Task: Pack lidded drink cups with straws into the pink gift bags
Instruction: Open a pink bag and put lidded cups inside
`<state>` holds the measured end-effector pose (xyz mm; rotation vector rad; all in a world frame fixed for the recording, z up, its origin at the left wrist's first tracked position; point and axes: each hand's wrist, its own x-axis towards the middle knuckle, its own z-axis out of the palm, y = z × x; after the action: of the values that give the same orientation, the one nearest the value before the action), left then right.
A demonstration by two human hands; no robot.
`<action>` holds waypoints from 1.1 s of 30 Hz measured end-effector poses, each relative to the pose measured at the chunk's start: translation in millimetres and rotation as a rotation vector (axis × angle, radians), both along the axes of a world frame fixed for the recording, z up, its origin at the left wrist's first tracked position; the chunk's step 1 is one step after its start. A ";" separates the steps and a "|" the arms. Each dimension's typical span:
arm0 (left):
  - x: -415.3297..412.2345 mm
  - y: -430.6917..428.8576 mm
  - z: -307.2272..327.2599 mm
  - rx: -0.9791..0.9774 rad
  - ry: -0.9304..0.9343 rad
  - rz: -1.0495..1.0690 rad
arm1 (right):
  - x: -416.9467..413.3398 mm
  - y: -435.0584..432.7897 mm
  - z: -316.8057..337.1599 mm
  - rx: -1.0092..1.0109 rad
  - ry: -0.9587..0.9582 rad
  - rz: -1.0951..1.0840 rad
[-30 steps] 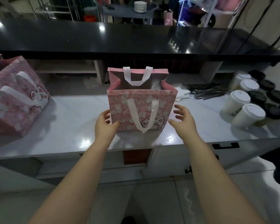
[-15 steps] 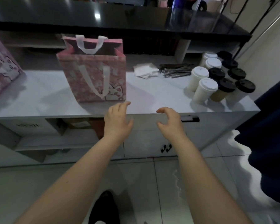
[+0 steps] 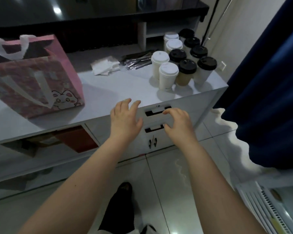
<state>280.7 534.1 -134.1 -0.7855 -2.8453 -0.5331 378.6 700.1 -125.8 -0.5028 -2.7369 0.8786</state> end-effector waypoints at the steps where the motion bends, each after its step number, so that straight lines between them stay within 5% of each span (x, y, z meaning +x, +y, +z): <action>1: -13.0 4.9 2.3 0.013 0.005 0.011 | -3.1 6.1 1.6 0.008 0.008 -0.008; 20: -266.9 126.1 14.3 0.026 0.013 -0.137 | -232.4 97.7 37.9 0.040 0.064 -0.110; 27: -318.4 136.4 3.2 0.096 -0.037 -0.017 | -299.6 135.5 28.4 0.130 -0.090 -0.088; 33: -339.6 132.4 13.8 0.084 -0.011 0.110 | -350.8 145.7 29.5 0.483 -0.360 0.195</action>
<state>-58.8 666.5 -120.3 -0.6097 -2.8350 -0.6381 27.8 845.8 -96.3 -0.3237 -3.2166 0.1403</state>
